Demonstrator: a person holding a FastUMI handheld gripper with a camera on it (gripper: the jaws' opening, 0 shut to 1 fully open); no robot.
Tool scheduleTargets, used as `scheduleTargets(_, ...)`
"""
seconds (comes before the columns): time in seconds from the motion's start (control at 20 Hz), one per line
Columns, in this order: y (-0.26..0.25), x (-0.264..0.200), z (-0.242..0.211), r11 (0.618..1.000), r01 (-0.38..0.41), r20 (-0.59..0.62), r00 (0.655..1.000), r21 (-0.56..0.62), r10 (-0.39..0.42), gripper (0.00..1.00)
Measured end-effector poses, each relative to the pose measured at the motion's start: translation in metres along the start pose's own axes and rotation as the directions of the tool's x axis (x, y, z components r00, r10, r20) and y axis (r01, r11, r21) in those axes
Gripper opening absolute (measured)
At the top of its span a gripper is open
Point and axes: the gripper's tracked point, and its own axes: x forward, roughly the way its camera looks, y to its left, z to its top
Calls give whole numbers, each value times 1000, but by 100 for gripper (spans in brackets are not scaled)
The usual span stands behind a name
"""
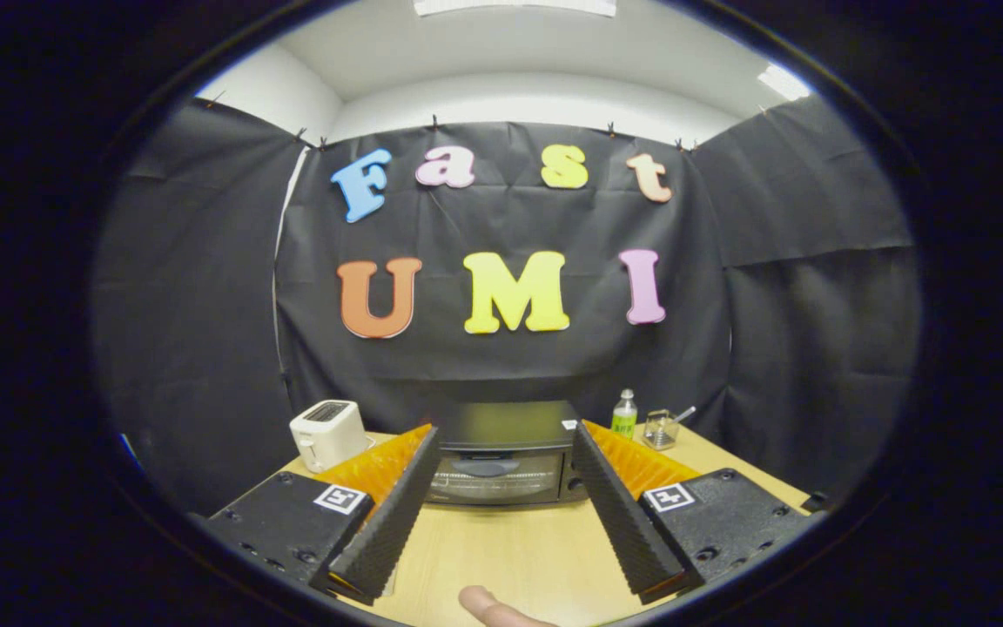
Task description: Open the toaster oven, put the food inside, and close the toaster oven door.
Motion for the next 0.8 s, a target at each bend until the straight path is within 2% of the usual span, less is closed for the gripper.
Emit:
scheduleTargets(0.25,10,-56,3,999,-52,16,999,5,52,100)
scheduleTargets(0.4,4,-77,6,999,-45,45,998,4,45,100)
scheduleTargets(0.8,16,-92,2,997,-79,58,995,-22,80,100)
